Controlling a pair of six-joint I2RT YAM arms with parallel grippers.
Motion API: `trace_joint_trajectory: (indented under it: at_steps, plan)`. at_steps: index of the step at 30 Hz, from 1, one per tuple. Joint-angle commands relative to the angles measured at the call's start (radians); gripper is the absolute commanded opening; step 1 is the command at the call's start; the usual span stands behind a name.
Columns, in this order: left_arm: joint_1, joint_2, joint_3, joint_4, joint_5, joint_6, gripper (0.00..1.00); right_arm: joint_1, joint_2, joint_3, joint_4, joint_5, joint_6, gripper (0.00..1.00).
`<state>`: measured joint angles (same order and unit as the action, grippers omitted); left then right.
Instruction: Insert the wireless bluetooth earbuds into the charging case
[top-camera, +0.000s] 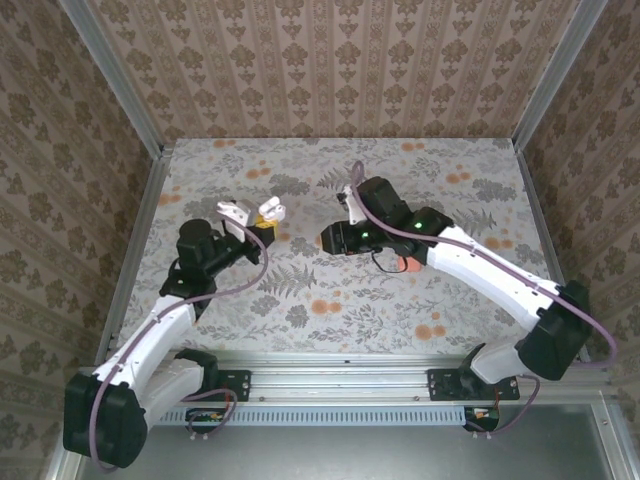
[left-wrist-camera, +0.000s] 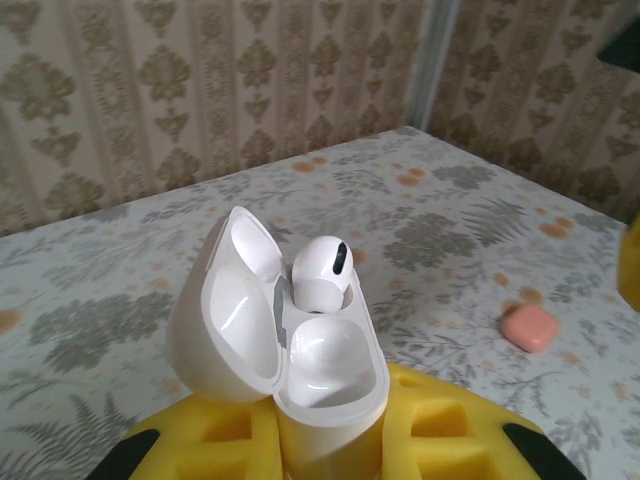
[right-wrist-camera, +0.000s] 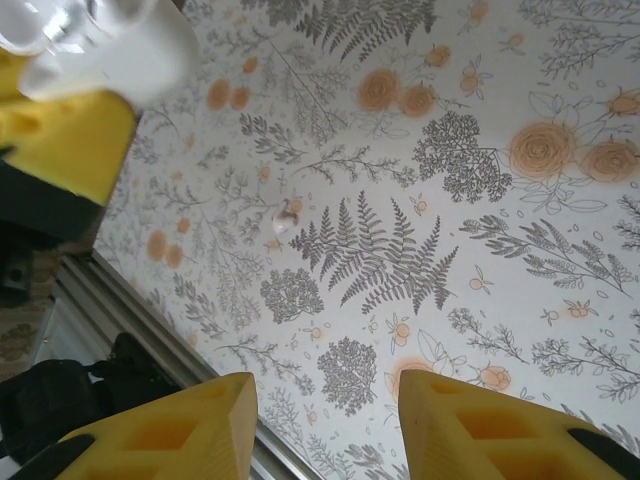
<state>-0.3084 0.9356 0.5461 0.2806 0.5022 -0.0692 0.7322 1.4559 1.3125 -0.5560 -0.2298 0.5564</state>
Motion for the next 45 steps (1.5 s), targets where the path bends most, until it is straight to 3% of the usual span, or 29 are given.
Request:
trace_joint_trajectory:
  at_steps: [1,6,10,14,22,36,45]
  plan:
    - [0.054,-0.011,0.052,-0.092,-0.06,-0.075,0.03,0.037,0.071,0.081,-0.076,0.083,0.014,0.43]
    - [0.157,-0.02,0.064,-0.186,-0.1,-0.12,0.03,0.092,0.192,0.169,-0.084,0.125,0.016,0.42]
    - [0.253,-0.03,0.059,-0.24,-0.102,-0.155,0.03,0.117,0.264,0.19,0.009,0.116,-0.135,0.42]
    - [0.325,-0.036,0.057,-0.272,-0.086,-0.168,0.03,0.109,0.357,0.296,-0.009,0.101,-0.241,0.42]
    - [0.441,-0.05,0.032,-0.299,-0.093,-0.2,0.02,0.125,0.543,0.452,0.05,0.053,-0.259,0.42]
    - [0.48,-0.038,0.025,-0.31,-0.104,-0.195,0.03,0.202,0.876,0.715,0.05,0.034,-0.302,0.42]
    - [0.479,-0.03,0.015,-0.297,-0.097,-0.187,0.03,0.232,0.99,0.778,0.061,0.051,-0.302,0.48]
